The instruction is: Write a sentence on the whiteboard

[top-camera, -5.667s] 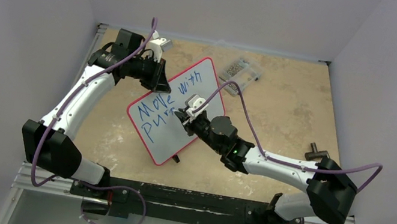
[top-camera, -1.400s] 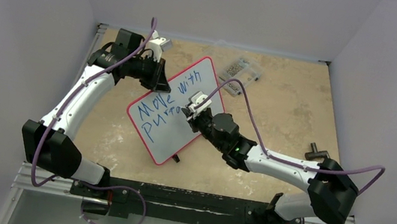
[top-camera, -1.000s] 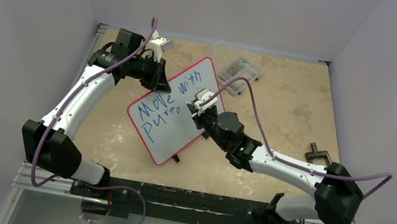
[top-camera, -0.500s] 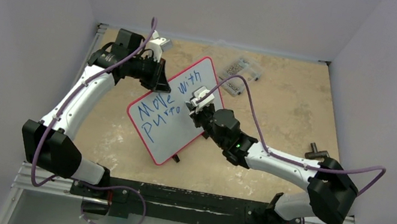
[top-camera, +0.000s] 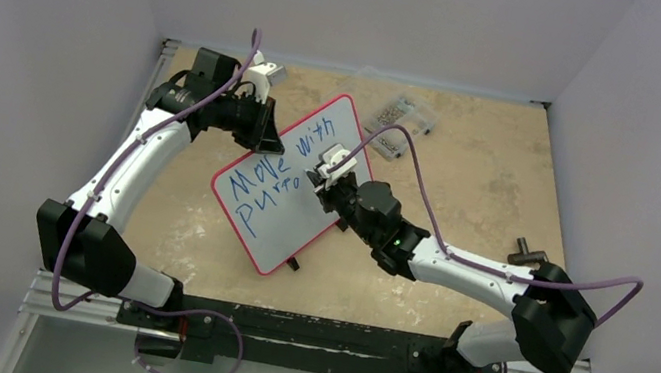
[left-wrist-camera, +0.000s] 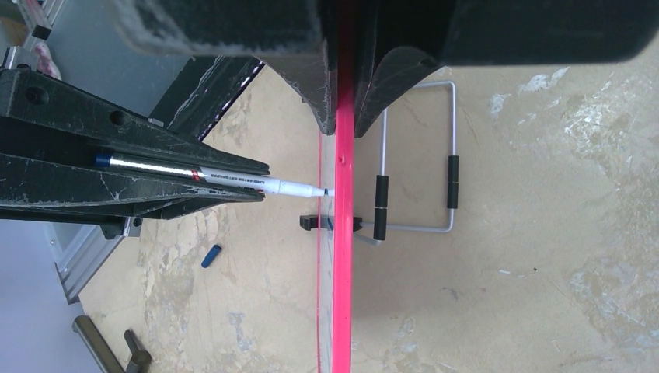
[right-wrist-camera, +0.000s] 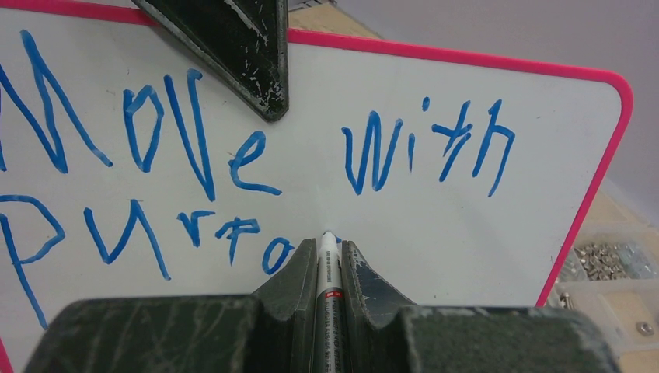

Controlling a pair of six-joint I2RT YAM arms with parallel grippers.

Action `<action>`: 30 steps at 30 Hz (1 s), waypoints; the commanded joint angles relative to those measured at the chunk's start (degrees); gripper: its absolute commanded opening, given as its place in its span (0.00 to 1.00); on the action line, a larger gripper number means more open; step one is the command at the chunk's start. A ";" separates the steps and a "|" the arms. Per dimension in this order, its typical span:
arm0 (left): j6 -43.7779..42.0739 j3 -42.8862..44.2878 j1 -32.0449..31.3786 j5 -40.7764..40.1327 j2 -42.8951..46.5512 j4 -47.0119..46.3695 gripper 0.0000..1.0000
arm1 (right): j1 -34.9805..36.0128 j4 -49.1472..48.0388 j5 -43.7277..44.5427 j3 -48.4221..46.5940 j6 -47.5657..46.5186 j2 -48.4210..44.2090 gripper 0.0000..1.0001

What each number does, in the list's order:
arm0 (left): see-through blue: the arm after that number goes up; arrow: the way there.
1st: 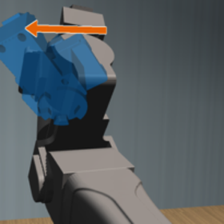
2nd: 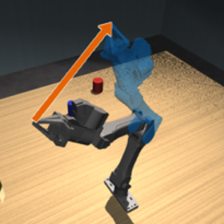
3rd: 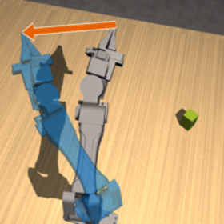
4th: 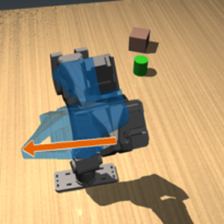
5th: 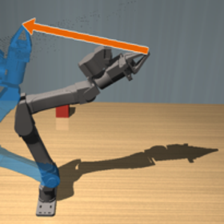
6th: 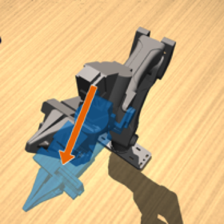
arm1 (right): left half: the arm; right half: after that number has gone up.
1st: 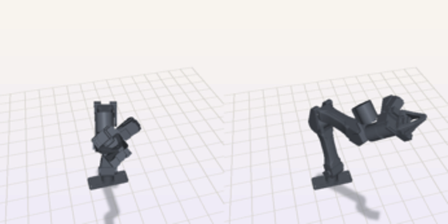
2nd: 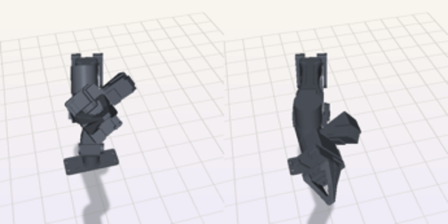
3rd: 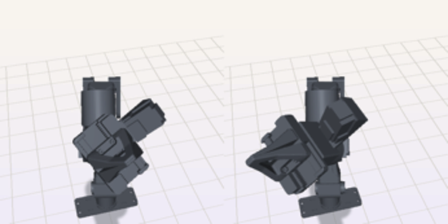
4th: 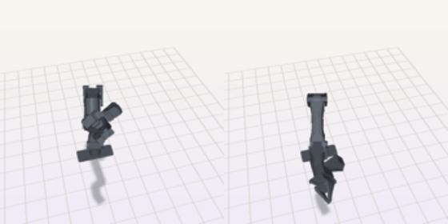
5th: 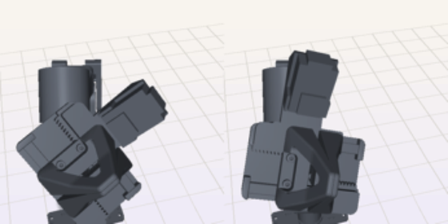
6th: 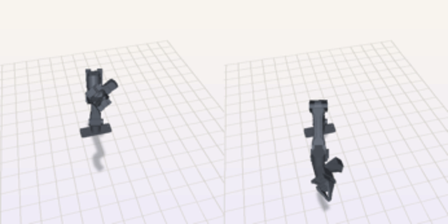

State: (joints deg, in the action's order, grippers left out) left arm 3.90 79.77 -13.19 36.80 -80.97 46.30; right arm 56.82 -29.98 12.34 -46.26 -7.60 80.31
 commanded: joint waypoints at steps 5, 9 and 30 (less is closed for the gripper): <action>-0.91 0.19 -0.02 -1.38 1.69 -2.23 0.00 | -0.01 -2.67 -2.55 1.92 0.26 -1.51 0.00; -0.91 0.13 0.01 -1.40 1.69 -2.24 0.00 | -0.03 -2.67 -2.67 3.10 0.52 -1.73 0.00; -0.91 0.13 0.01 -1.46 1.76 -2.20 0.00 | -0.71 1.05 2.48 3.51 0.55 -1.12 0.00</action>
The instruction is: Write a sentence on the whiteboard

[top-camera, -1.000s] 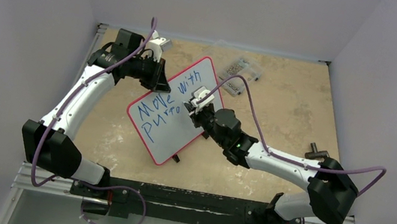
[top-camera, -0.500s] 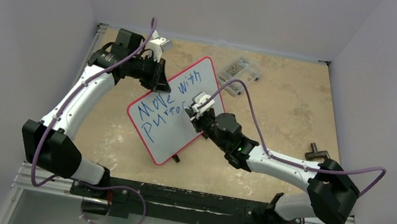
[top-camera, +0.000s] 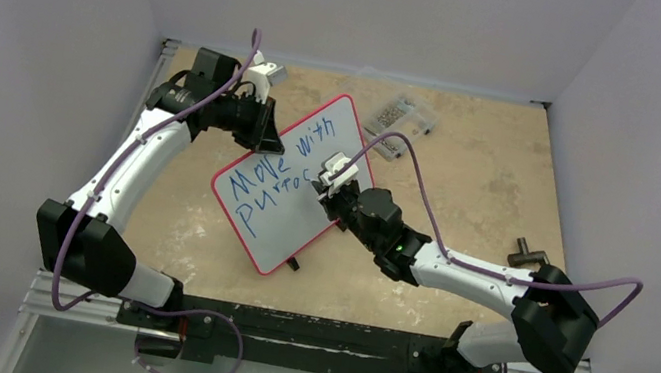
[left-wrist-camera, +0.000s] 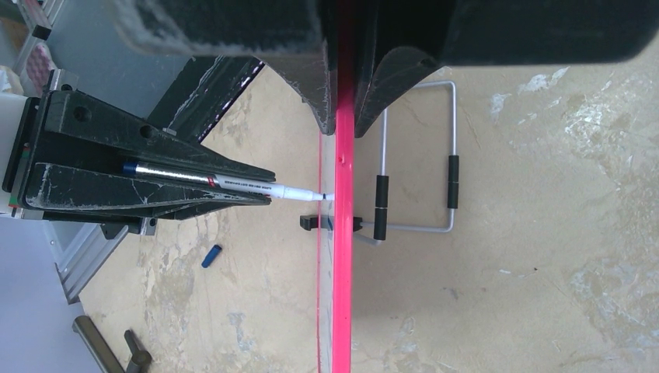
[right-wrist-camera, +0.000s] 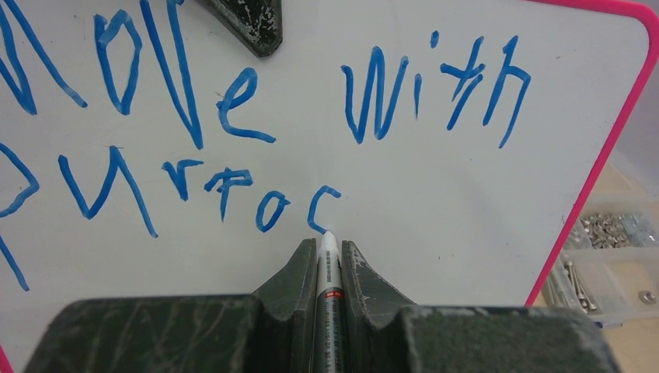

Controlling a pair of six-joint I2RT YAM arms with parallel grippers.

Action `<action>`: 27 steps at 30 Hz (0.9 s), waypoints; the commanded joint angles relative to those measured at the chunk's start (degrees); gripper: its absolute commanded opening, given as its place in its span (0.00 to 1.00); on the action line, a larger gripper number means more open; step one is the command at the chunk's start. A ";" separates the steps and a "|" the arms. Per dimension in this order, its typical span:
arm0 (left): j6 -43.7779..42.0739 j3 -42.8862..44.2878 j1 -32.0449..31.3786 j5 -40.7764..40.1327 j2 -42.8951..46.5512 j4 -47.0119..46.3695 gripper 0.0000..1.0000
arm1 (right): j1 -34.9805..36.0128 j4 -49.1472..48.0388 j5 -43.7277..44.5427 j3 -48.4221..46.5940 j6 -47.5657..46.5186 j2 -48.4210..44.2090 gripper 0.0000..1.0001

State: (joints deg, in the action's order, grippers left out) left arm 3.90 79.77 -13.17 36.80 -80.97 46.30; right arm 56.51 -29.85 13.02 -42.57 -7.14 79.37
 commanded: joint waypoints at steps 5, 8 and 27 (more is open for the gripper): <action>-0.91 0.14 -0.01 -1.47 1.86 -2.18 0.00 | -0.43 1.49 -0.22 0.02 0.39 -0.35 0.00; -0.91 0.04 -0.02 -1.46 1.84 -2.23 0.00 | -0.42 2.13 -1.39 -0.02 0.23 -0.38 0.00; -0.91 0.04 -0.01 -1.57 2.24 -2.19 0.00 | -0.37 -0.52 -9.02 0.47 0.58 -5.55 0.00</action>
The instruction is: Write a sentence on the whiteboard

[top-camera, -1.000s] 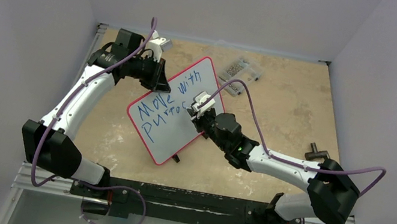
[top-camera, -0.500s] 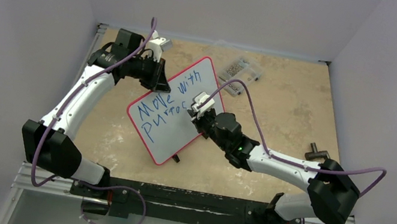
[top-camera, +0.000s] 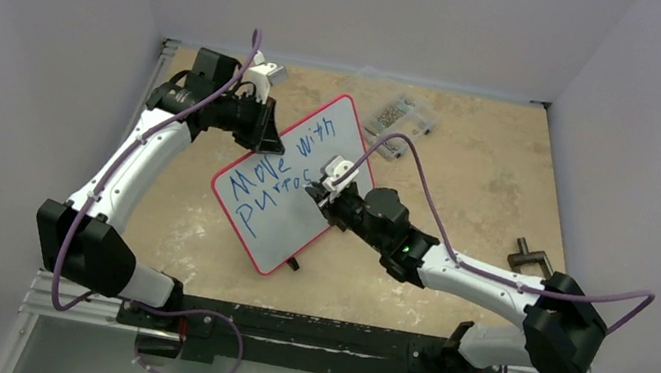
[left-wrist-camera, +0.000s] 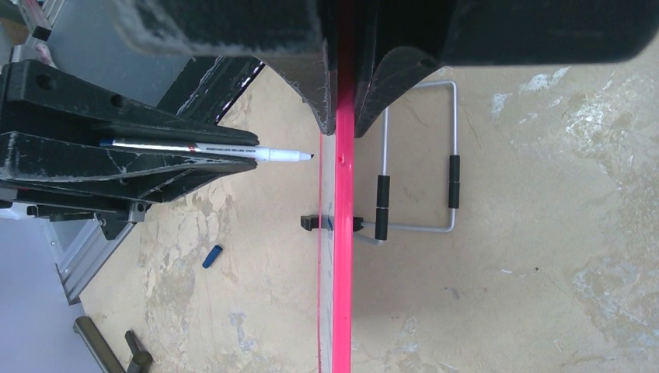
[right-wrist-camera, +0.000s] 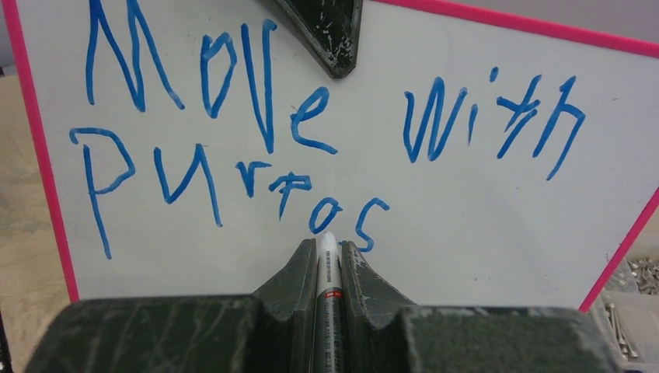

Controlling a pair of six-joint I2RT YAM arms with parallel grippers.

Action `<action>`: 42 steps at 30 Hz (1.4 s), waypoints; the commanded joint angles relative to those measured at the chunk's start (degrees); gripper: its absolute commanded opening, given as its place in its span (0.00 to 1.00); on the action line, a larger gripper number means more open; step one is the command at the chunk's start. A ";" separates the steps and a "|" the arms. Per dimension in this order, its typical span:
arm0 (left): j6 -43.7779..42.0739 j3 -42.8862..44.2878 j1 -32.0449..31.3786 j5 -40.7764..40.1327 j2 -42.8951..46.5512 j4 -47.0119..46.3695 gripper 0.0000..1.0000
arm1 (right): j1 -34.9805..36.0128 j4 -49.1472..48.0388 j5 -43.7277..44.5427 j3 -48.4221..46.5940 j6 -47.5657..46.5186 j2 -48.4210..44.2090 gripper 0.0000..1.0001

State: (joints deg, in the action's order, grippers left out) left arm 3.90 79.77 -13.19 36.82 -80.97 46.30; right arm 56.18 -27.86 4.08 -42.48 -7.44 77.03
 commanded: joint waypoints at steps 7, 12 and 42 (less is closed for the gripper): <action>-0.83 -0.05 0.01 -1.60 2.37 -2.22 0.00 | -0.43 -3.11 7.91 1.27 1.87 -5.21 0.00; -0.76 -0.21 0.01 -1.57 2.73 -2.31 0.00 | -0.72 -5.23 8.52 1.40 2.15 -3.28 0.00; -0.78 -0.14 0.01 -1.38 2.35 -2.43 0.00 | -3.66 -7.12 9.52 -1.92 1.35 2.80 0.00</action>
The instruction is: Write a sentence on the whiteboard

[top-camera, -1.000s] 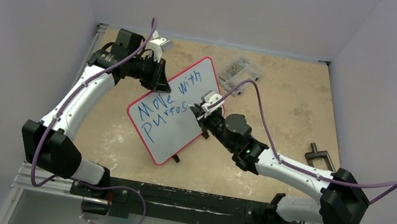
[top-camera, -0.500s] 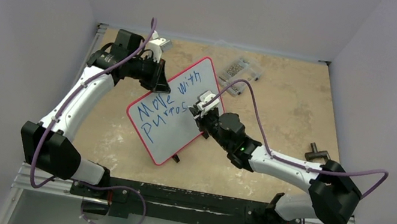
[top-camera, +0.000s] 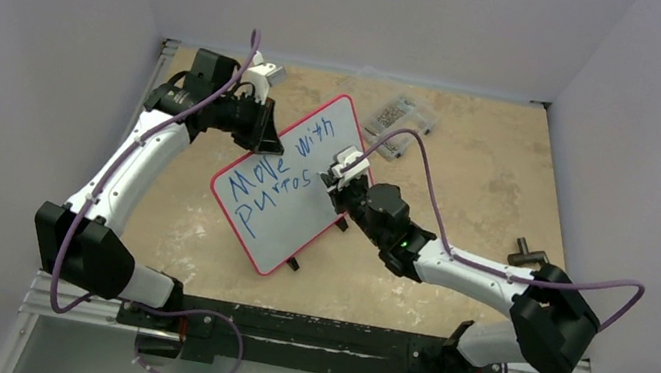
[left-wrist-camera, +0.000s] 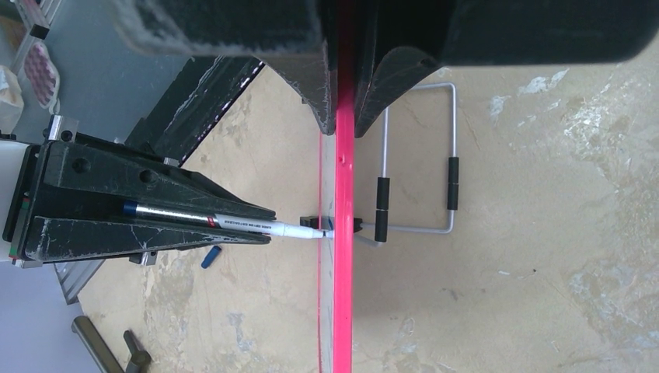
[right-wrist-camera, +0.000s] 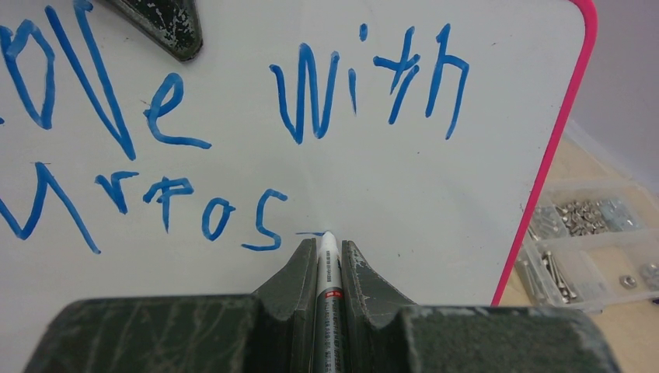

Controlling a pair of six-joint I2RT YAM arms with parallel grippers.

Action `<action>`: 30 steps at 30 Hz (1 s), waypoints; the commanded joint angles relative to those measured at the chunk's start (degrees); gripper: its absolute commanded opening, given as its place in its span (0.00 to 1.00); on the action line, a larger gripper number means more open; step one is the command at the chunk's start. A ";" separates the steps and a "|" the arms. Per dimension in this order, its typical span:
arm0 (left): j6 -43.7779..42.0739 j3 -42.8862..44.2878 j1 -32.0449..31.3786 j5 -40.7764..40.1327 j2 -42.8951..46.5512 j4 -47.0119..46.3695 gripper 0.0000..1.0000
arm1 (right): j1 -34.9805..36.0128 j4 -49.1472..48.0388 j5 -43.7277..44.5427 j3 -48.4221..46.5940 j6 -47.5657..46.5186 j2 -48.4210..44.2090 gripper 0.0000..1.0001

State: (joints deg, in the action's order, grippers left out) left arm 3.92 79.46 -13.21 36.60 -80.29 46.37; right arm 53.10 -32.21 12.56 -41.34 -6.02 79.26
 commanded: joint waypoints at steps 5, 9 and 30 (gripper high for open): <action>-0.83 0.17 0.03 -1.18 1.57 -2.38 0.00 | -0.78 -2.77 0.90 -4.30 -0.35 1.01 0.00; -0.85 0.17 0.03 -1.32 1.62 -2.42 0.00 | -0.81 -2.67 -0.07 -4.97 -0.34 1.07 0.00; -0.76 0.28 0.03 -1.67 1.63 -2.45 0.00 | -0.81 -3.36 -5.92 0.60 1.97 -0.78 0.00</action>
State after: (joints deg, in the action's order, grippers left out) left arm 4.93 79.33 -13.17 36.03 -80.29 46.35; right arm 52.23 -34.52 8.99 -42.72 -5.82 80.07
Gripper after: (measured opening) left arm 0.055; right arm 0.092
